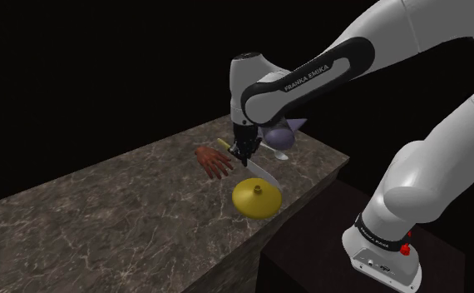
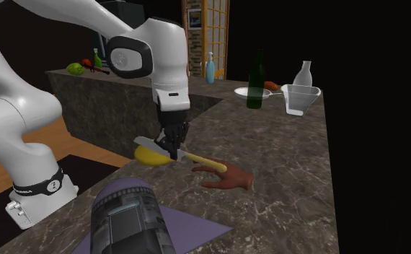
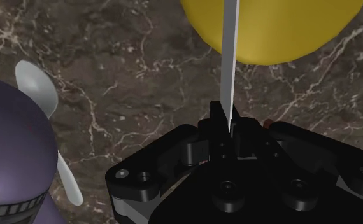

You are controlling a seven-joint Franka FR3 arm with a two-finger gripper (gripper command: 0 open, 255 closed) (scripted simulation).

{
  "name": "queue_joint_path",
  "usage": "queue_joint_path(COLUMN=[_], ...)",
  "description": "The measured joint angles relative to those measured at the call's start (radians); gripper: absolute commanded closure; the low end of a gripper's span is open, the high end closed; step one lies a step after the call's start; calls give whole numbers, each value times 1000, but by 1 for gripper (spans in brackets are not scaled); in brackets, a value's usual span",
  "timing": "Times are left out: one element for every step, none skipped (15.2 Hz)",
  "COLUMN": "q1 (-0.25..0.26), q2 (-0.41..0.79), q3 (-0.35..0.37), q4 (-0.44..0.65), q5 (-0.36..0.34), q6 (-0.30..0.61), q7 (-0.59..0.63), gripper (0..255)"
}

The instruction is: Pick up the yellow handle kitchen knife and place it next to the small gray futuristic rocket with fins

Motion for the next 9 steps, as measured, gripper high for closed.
queue_joint_path(q1=[-1, -1, -2, -1, -2, -3, -3, -4, -4], q2=[7, 15, 28, 34, 40, 49, 54, 61, 66], q3=[0, 2, 3, 5, 6, 7, 7, 8, 8], q4=[-6, -13, -18, -26, -31, -35, -41, -42, -43], q5=[-1, -2, -5, -6, -7, -10, -11, -13, -14], q6=[12, 28, 46, 60, 72, 86, 98, 105, 111], q7=[-1, 2, 3, 6, 7, 8, 9, 10, 11], gripper=[255, 255, 255, 255, 255, 255, 255, 255, 255])
